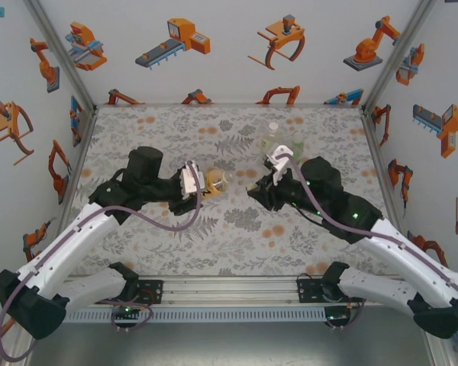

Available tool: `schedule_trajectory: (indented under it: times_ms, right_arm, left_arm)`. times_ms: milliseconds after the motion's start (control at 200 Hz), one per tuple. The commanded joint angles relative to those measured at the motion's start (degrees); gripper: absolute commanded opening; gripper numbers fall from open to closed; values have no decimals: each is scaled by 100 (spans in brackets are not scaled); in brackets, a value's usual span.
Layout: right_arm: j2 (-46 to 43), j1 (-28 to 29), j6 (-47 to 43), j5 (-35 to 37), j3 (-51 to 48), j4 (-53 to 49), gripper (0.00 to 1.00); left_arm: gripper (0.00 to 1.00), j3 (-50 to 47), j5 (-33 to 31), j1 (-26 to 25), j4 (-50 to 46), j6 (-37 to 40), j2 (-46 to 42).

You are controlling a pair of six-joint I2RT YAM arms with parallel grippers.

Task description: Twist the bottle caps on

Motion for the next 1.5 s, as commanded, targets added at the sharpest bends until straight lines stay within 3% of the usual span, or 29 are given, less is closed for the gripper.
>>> schedule_trajectory:
  times_ms: [0, 295, 1067, 1492]
  right_arm:
    - [-172, 34, -962, -1029, 92, 125, 0]
    - [-504, 34, -2199, -2624, -207, 394, 0]
    - [-338, 132, -2487, -2783, -485, 615, 0]
    - [-179, 295, -3948, -3168, -161, -326, 0]
  left_arm:
    - [5, 197, -492, -347, -530, 652, -74]
    - [2, 75, -571, -866, -629, 1073, -162]
    - [0, 343, -497, -1085, -784, 721, 130]
    - [0, 1086, 1071, -1085, -2041, 995, 785]
